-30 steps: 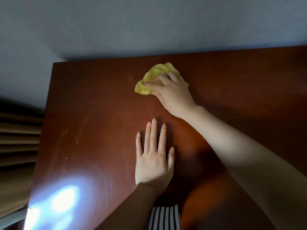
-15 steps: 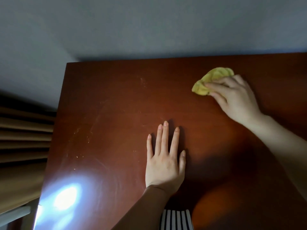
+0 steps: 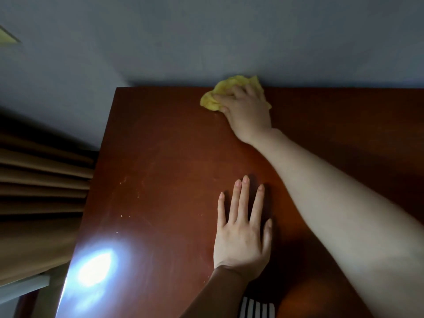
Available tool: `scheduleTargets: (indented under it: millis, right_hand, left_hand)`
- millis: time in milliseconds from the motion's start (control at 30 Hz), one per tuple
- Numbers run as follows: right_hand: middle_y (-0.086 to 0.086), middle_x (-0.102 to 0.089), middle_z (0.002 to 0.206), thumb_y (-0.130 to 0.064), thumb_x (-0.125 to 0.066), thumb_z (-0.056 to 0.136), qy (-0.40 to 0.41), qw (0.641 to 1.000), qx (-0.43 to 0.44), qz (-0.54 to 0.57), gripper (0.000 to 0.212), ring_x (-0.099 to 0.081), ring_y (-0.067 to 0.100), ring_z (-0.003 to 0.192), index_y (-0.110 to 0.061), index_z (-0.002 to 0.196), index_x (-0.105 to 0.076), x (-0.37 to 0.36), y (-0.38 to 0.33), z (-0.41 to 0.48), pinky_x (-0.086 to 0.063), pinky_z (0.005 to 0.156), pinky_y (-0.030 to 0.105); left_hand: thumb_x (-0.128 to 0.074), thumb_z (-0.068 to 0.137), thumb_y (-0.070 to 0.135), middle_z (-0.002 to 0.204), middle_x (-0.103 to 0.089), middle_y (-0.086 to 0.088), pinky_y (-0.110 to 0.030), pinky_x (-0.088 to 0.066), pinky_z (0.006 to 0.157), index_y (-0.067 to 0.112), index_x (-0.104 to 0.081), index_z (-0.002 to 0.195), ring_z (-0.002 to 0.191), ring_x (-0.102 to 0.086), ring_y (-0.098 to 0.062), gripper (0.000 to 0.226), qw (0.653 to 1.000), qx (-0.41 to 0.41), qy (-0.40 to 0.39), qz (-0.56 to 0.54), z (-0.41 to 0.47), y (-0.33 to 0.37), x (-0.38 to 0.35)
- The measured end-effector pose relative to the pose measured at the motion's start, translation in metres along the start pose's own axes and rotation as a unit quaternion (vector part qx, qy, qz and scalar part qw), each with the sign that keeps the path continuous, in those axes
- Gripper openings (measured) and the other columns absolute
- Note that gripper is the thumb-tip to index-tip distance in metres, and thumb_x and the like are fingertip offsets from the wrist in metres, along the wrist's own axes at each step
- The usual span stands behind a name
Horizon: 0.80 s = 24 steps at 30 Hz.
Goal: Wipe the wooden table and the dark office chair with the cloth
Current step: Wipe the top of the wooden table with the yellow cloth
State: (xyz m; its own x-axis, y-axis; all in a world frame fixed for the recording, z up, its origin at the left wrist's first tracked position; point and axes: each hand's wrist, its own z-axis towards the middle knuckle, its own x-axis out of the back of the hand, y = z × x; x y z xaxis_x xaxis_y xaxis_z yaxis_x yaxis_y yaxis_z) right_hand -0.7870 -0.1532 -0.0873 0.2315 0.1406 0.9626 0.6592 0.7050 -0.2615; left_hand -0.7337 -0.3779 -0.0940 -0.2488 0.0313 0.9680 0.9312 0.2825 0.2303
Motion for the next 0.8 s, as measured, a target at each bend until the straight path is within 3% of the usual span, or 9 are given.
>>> scheduleTargets:
  millis: [167,333,567,800]
  right_hand:
    - [-0.002,-0.049,0.136,-0.027,-0.040,0.100,-0.007,0.994,0.105,0.009,0.040,-0.038,0.026,0.126,-0.037,0.139,-0.045,-0.010,-0.024,-0.023,-0.025,0.101,0.039]
    - [0.001,-0.060,0.127,-0.025,-0.053,0.096,-0.001,0.988,0.147,0.042,0.034,-0.049,0.027,0.120,-0.030,0.129,-0.059,0.000,-0.003,-0.071,-0.033,0.099,0.040]
    - [0.002,-0.065,0.121,-0.019,-0.066,0.088,0.046,0.994,0.090,0.030,0.037,-0.056,0.029,0.114,-0.024,0.125,-0.064,0.025,0.073,-0.141,-0.044,0.094,0.046]
    - [0.005,-0.063,0.123,-0.016,-0.065,0.090,0.085,0.994,-0.060,0.025,0.036,-0.053,0.032,0.114,-0.021,0.126,-0.063,0.053,0.146,-0.187,-0.042,0.092,0.047]
  left_hand:
    - [-0.031,0.094,0.039,0.155,-0.024,-0.011,-0.047,-0.012,0.112,0.016,-0.031,0.147,0.144,-0.017,-0.026,0.058,1.000,0.009,-0.004,0.001,0.000,-0.001,0.001]
    - [-0.032,0.094,0.038,0.155,-0.023,-0.011,-0.046,-0.011,0.113,0.015,-0.029,0.147,0.144,-0.017,-0.026,0.058,1.000,0.015,0.007,0.006,0.000,-0.005,0.000]
    - [-0.031,0.094,0.038,0.156,-0.018,-0.014,-0.045,-0.009,0.115,0.015,-0.029,0.147,0.145,-0.013,-0.024,0.058,1.000,0.019,0.017,-0.008,0.001,-0.005,-0.002]
    - [-0.030,0.094,0.037,0.157,-0.015,-0.014,-0.042,-0.004,0.116,0.014,-0.028,0.148,0.145,-0.007,-0.022,0.059,0.999,0.013,0.026,-0.022,0.001,-0.001,-0.004]
